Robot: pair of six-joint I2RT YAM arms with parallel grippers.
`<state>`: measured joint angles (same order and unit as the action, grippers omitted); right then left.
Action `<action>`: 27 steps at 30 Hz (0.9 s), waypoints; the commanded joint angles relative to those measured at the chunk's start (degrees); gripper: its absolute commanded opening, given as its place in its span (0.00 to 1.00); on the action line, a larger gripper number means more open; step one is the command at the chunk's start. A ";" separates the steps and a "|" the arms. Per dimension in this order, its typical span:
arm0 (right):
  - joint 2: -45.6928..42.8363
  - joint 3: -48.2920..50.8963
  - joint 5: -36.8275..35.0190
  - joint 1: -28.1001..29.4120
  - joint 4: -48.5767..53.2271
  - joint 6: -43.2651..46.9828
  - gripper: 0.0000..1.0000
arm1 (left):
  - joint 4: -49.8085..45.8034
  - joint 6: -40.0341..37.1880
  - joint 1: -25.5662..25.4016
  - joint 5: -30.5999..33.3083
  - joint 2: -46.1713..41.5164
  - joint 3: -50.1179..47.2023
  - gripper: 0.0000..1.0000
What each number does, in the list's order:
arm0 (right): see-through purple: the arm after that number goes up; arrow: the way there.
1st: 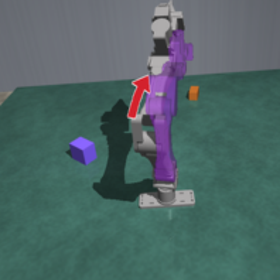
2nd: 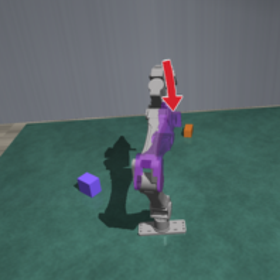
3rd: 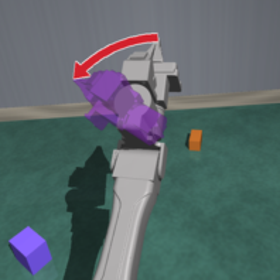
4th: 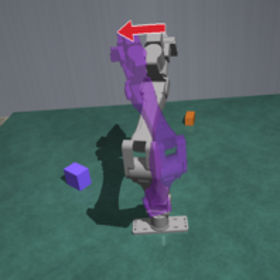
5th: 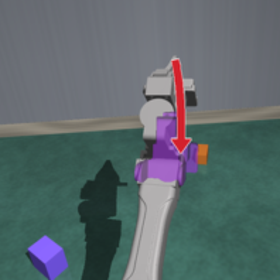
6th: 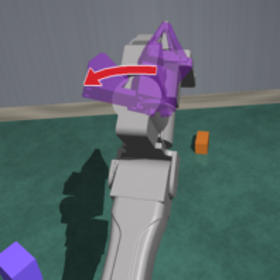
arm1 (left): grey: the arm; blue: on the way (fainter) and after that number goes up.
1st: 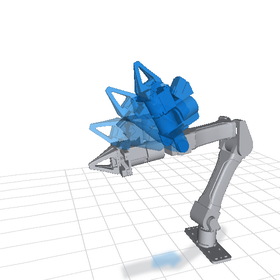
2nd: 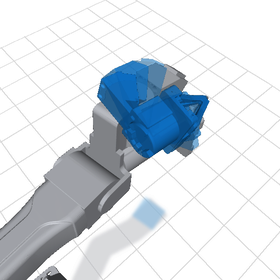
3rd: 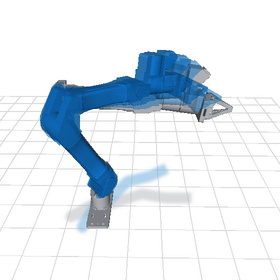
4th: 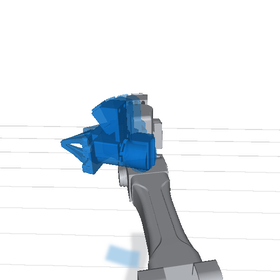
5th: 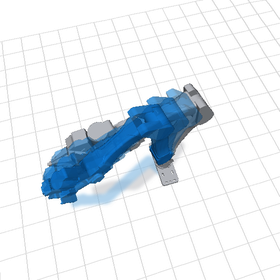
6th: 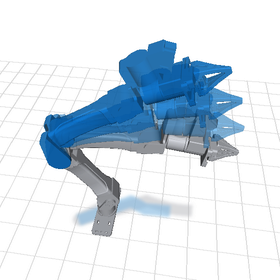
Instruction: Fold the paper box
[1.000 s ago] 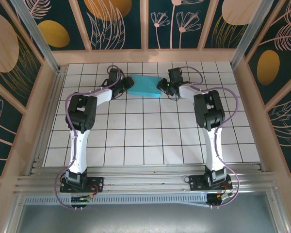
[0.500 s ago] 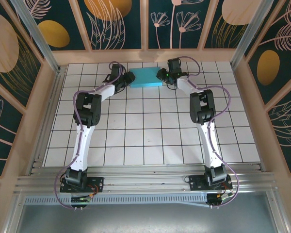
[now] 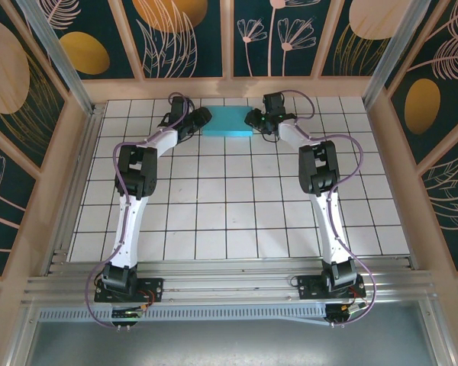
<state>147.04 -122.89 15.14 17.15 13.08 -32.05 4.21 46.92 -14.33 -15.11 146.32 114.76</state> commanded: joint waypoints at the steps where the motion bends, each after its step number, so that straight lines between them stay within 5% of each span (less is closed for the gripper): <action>1: -6.10 0.20 -0.04 0.43 3.84 -0.15 0.41 | -0.43 -2.41 0.45 -1.03 -4.24 -1.02 0.51; 7: -14.48 1.55 -3.32 -0.73 7.17 4.30 0.48 | 4.49 -5.40 0.71 1.80 -18.38 -15.86 0.62; 10: -21.21 6.96 -2.78 -1.44 6.08 7.47 0.50 | 10.73 -7.20 0.84 2.08 -28.80 -27.58 0.96; 11: -23.65 9.13 -2.78 -1.57 5.47 8.34 0.51 | 12.24 -7.89 0.75 2.48 -32.24 -30.97 0.99; 16: -40.53 27.06 -8.59 -1.77 -1.53 14.69 0.64 | 14.84 -14.30 0.80 6.15 -49.33 -46.37 0.99; 20: -52.40 41.43 -14.17 -2.02 -6.58 18.19 0.93 | 21.37 -20.39 0.76 11.75 -62.58 -60.28 0.99; 27: -65.12 64.96 -21.27 -5.42 -15.71 20.31 0.99 | 29.00 -30.06 0.77 25.38 -79.07 -79.44 0.99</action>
<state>83.22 -63.57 0.45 13.37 1.87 -13.32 27.81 23.79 -14.13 2.44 70.13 39.44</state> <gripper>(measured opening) 0.985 0.988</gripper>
